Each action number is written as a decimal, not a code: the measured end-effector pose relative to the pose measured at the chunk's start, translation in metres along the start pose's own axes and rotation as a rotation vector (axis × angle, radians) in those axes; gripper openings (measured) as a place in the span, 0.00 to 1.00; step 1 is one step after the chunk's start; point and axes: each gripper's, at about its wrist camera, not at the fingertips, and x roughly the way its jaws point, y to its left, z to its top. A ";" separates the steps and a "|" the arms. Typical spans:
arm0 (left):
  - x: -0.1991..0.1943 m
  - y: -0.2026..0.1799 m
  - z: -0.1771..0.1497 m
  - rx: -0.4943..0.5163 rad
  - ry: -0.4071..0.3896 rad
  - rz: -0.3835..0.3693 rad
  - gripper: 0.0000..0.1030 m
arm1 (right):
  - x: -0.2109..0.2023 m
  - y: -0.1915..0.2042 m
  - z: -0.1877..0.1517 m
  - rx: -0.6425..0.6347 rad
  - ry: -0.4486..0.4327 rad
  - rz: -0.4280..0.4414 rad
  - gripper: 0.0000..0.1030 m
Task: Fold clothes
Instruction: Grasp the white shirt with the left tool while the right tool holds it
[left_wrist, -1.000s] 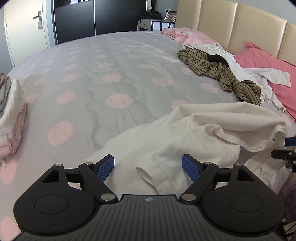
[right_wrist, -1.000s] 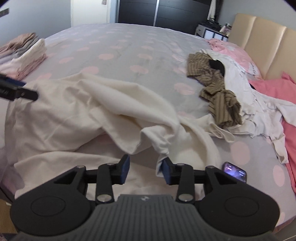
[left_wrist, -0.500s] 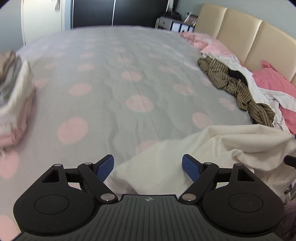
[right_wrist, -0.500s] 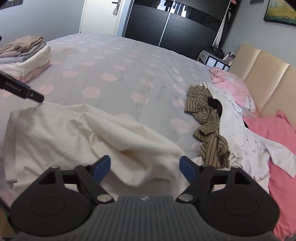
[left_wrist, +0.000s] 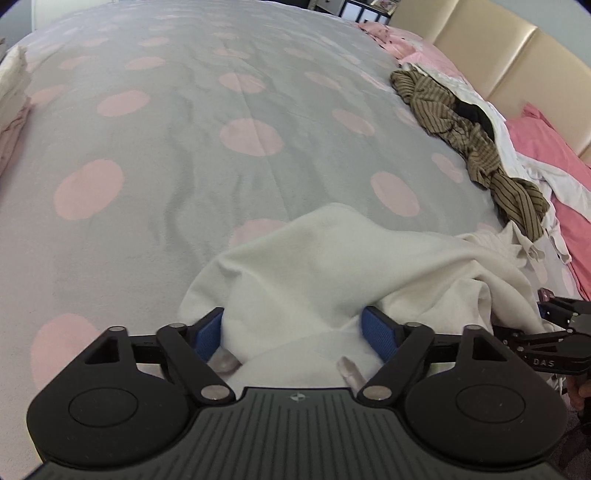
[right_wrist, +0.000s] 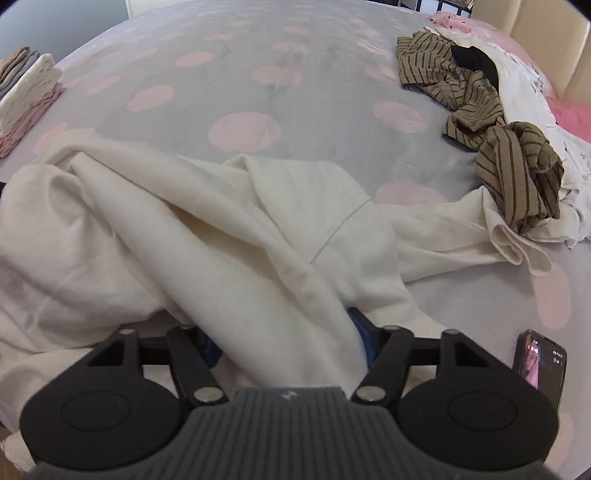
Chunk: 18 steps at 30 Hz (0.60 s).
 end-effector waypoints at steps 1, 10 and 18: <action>0.000 -0.003 0.000 0.009 0.001 -0.006 0.59 | -0.002 0.003 0.000 -0.015 -0.010 -0.006 0.41; -0.019 -0.010 0.001 0.003 -0.068 0.026 0.21 | -0.046 0.011 0.013 -0.028 -0.208 -0.088 0.11; -0.056 -0.029 0.003 0.040 -0.168 -0.040 0.14 | -0.107 0.029 0.038 -0.079 -0.429 -0.101 0.11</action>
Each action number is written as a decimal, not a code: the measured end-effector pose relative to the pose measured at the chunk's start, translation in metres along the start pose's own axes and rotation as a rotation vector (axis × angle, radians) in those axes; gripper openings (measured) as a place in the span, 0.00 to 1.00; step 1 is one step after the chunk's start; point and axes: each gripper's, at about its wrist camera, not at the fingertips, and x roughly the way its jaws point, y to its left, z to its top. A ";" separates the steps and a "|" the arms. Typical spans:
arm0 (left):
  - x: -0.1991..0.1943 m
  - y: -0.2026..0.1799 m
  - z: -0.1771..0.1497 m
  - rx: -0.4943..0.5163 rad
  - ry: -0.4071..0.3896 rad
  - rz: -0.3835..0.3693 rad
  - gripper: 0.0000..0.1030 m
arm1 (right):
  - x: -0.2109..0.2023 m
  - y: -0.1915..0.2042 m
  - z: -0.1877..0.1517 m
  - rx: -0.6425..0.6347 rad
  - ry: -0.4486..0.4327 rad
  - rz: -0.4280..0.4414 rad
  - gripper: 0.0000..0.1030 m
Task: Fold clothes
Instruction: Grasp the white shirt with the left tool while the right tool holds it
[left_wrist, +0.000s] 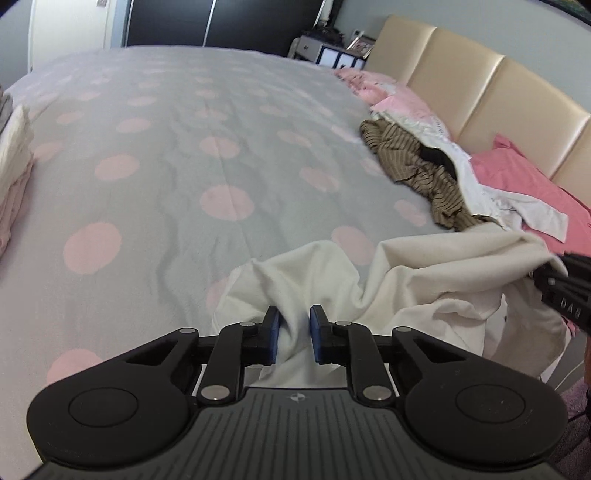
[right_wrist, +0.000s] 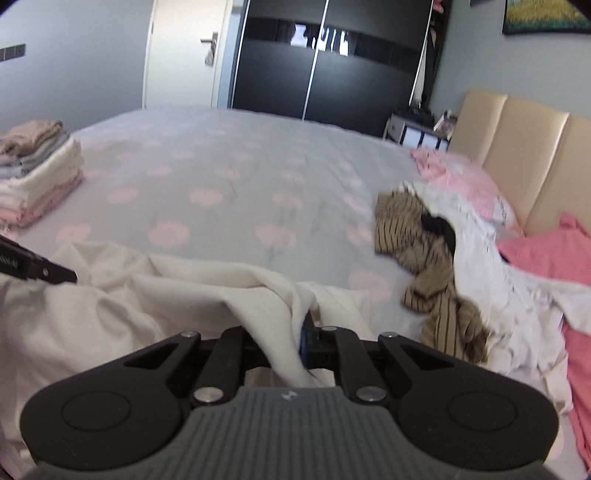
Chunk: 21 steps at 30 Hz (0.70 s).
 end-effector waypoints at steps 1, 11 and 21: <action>-0.003 -0.003 0.000 0.011 -0.006 -0.012 0.13 | -0.006 0.000 0.005 -0.004 -0.018 0.000 0.11; -0.037 -0.037 -0.021 0.184 0.073 -0.159 0.08 | -0.067 -0.031 0.007 -0.027 0.011 -0.008 0.10; -0.040 -0.054 -0.063 0.407 0.343 -0.150 0.04 | -0.094 -0.018 -0.078 -0.135 0.340 0.135 0.10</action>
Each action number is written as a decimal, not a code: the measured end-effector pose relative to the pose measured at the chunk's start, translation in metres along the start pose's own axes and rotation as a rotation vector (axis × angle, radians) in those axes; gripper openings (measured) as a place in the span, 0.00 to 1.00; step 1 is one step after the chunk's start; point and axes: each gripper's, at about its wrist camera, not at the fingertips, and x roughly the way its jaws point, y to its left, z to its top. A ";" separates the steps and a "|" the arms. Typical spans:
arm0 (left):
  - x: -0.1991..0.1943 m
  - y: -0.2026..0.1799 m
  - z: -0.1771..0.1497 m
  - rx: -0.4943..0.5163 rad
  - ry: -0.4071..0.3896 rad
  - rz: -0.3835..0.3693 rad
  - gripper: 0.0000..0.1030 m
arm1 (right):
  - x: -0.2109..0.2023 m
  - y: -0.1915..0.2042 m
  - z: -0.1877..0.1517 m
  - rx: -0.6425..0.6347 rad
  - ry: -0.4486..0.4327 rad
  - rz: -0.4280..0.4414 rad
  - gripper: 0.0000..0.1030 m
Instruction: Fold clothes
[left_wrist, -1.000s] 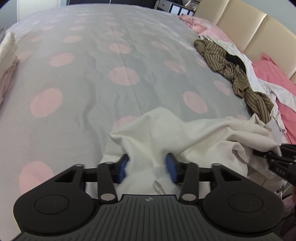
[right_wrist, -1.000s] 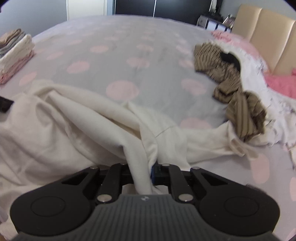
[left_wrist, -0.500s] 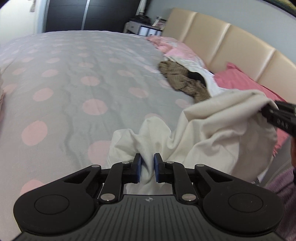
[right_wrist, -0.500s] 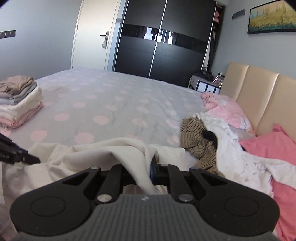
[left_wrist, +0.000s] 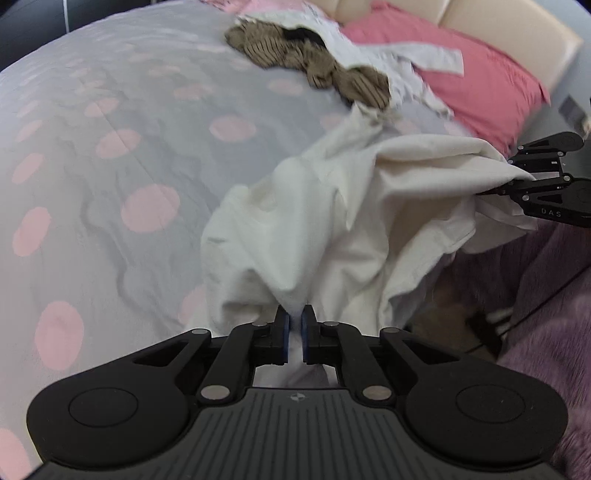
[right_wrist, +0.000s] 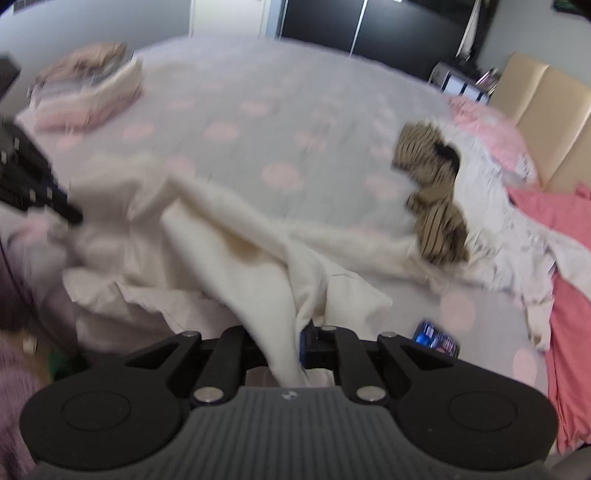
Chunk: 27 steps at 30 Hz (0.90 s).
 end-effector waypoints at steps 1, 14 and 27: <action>0.001 -0.002 -0.003 0.014 0.019 0.003 0.04 | 0.006 0.004 -0.008 -0.015 0.038 0.010 0.10; -0.022 0.006 -0.005 0.012 0.017 0.012 0.40 | 0.027 0.014 -0.042 -0.095 0.227 0.079 0.18; -0.048 0.038 0.024 -0.085 -0.171 0.029 0.57 | -0.040 -0.005 -0.006 -0.032 0.044 0.098 0.33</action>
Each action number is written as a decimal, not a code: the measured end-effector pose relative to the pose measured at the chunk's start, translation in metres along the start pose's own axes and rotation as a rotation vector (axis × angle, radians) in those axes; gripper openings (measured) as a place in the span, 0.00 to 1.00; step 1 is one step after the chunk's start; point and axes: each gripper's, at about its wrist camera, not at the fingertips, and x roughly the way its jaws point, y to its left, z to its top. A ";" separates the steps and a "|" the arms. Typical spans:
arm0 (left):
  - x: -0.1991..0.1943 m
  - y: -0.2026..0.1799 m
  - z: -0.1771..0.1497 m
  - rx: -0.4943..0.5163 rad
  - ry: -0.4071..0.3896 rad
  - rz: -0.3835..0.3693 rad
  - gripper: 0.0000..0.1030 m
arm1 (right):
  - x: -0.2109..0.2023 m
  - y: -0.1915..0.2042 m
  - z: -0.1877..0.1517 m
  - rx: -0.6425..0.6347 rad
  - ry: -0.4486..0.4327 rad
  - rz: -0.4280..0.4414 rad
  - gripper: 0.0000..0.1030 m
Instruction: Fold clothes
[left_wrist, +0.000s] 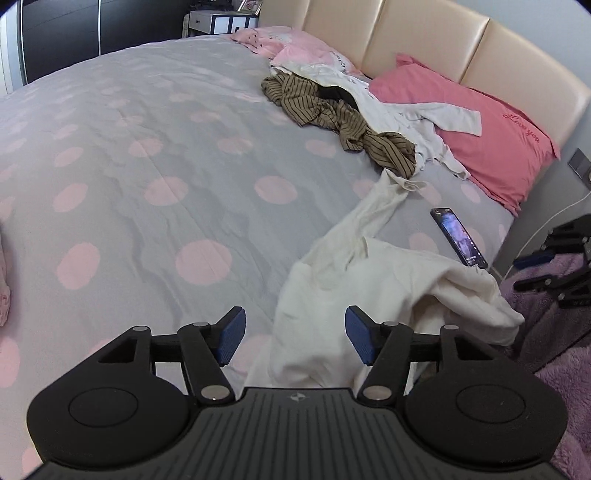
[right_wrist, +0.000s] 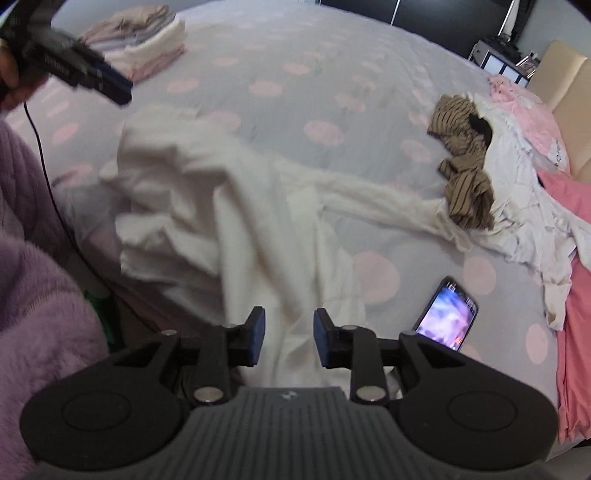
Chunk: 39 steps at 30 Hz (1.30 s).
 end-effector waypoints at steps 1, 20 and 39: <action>0.006 0.001 0.001 0.005 0.006 -0.004 0.58 | 0.001 -0.005 0.006 0.010 -0.018 -0.004 0.34; 0.073 0.006 -0.007 -0.024 0.115 -0.120 0.57 | 0.172 -0.074 0.037 0.184 0.071 0.112 0.38; 0.037 -0.013 0.003 0.023 -0.044 -0.075 0.08 | 0.052 -0.078 0.060 0.161 -0.290 -0.198 0.04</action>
